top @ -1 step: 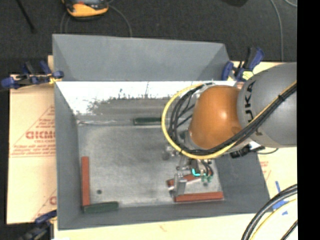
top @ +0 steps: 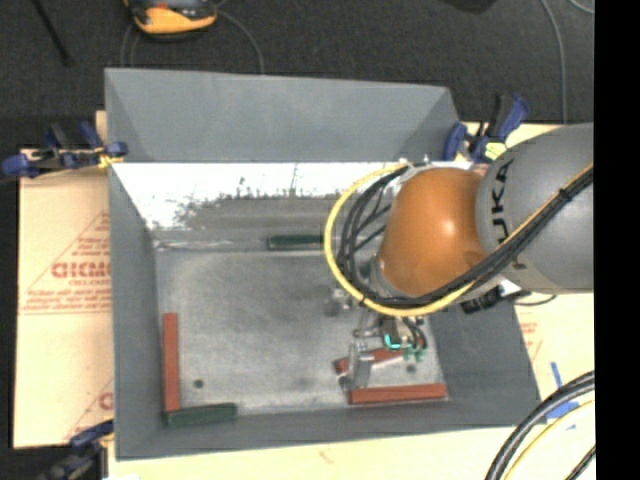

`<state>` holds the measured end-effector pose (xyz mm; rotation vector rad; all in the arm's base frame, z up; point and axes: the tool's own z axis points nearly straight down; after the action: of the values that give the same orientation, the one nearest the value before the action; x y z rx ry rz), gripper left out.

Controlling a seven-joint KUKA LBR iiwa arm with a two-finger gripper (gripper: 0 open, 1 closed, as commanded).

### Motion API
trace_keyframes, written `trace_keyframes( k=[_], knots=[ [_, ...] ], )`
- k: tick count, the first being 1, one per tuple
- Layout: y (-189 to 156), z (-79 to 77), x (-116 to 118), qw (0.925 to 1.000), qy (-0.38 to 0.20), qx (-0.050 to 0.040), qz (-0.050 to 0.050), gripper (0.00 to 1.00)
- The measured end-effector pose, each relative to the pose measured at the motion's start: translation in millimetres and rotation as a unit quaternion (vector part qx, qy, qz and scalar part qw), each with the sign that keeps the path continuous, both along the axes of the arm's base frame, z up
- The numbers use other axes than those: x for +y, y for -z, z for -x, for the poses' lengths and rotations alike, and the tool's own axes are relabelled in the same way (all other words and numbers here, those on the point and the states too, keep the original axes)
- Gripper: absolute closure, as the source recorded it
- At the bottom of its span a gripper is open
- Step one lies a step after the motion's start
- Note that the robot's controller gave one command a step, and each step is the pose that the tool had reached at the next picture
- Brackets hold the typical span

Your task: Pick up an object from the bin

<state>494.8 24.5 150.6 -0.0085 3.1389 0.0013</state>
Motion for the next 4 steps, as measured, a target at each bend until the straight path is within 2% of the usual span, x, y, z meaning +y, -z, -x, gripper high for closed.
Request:
trace_keyframes(
  k=[1, 2, 3, 4],
  knots=[
    [21.3, -0.4, -24.4, 0.9996, -0.027, -0.0020, 0.000, 0.00],
    [77.5, -1.6, -89.5, 0.9955, -0.095, 0.0014, 0.002, 1.00],
    [77.5, -1.6, -89.5, 0.9955, -0.095, 0.0014, 0.002, 1.00],
    [28.0, -4.4, -85.3, 0.9971, -0.077, 0.0029, 0.000, 1.00]
  ],
)
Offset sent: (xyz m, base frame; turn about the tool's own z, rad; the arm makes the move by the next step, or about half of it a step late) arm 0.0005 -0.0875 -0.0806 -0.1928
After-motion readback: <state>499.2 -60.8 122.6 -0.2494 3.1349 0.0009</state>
